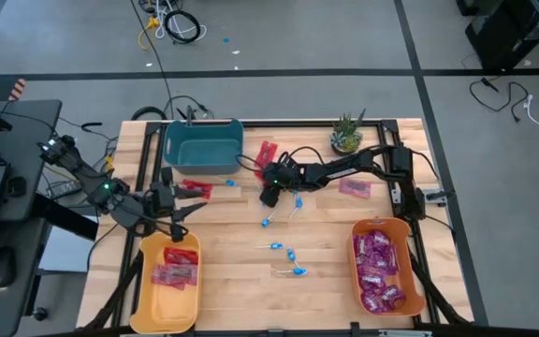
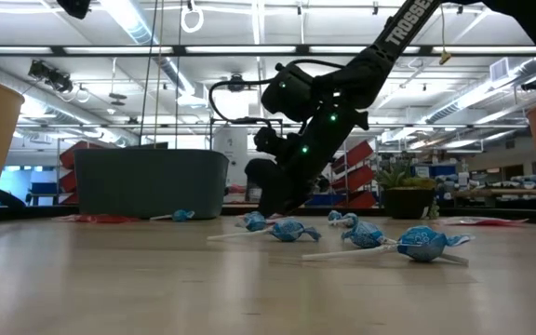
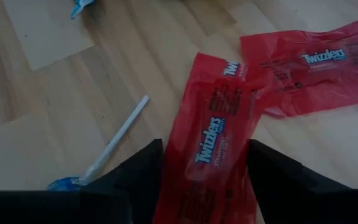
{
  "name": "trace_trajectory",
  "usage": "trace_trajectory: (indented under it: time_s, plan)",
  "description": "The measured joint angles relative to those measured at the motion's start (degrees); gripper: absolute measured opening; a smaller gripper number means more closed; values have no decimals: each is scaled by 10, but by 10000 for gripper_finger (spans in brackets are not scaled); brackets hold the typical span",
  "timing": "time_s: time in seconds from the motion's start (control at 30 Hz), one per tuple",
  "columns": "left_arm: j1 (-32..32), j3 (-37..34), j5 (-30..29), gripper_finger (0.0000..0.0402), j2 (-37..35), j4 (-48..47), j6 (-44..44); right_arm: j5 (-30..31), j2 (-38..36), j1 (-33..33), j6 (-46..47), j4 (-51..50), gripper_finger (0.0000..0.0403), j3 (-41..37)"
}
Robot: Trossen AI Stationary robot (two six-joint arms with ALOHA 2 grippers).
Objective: Sort candy
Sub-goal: Put the red candy into the yellow bin
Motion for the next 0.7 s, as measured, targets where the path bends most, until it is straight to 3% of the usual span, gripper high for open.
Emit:
trace_trajectory:
  time_s: [0.43, 0.7]
  plan:
    - [0, 0, -25, 108, 0, 3, -31, -11, -1, 0, 0, -9, 100, 0]
    - [0, 0, -25, 108, 0, 3, -32, -11, -1, 0, 0, -8, 61, 0]
